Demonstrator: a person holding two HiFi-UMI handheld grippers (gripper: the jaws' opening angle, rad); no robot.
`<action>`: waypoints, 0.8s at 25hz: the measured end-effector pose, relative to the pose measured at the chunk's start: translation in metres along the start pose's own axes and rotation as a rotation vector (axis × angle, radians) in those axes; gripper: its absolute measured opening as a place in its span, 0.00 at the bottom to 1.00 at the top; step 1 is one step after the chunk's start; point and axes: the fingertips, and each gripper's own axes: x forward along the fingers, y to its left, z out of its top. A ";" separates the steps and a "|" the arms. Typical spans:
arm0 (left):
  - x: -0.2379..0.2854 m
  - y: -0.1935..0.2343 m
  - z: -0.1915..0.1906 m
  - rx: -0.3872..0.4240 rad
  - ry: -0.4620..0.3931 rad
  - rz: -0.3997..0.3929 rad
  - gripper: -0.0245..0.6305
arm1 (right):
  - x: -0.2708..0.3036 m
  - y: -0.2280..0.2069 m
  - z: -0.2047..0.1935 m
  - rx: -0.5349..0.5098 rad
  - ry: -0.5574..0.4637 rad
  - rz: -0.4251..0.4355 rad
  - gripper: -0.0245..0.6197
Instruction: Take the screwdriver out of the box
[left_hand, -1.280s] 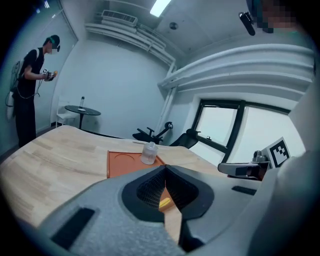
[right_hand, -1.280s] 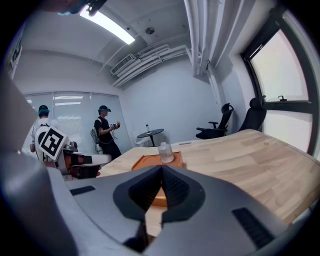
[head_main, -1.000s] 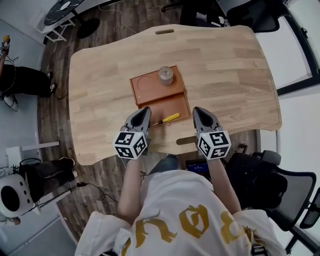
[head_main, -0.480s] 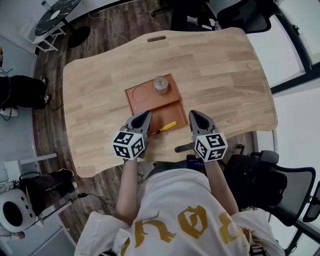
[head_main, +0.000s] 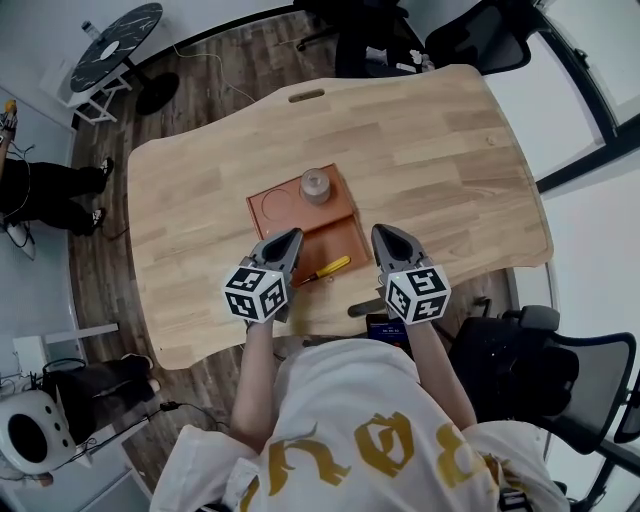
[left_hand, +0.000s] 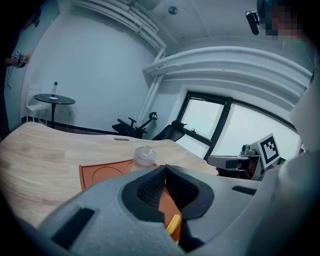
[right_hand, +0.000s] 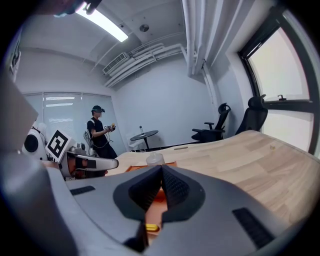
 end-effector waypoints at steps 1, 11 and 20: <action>0.002 0.000 0.001 0.003 0.000 -0.003 0.05 | 0.000 -0.002 0.001 0.002 -0.001 -0.001 0.05; 0.007 0.009 -0.008 -0.020 0.028 -0.008 0.05 | 0.013 -0.001 -0.009 0.002 0.033 0.027 0.05; 0.017 0.014 -0.021 -0.025 0.068 -0.015 0.05 | 0.025 -0.004 -0.023 -0.003 0.073 0.046 0.05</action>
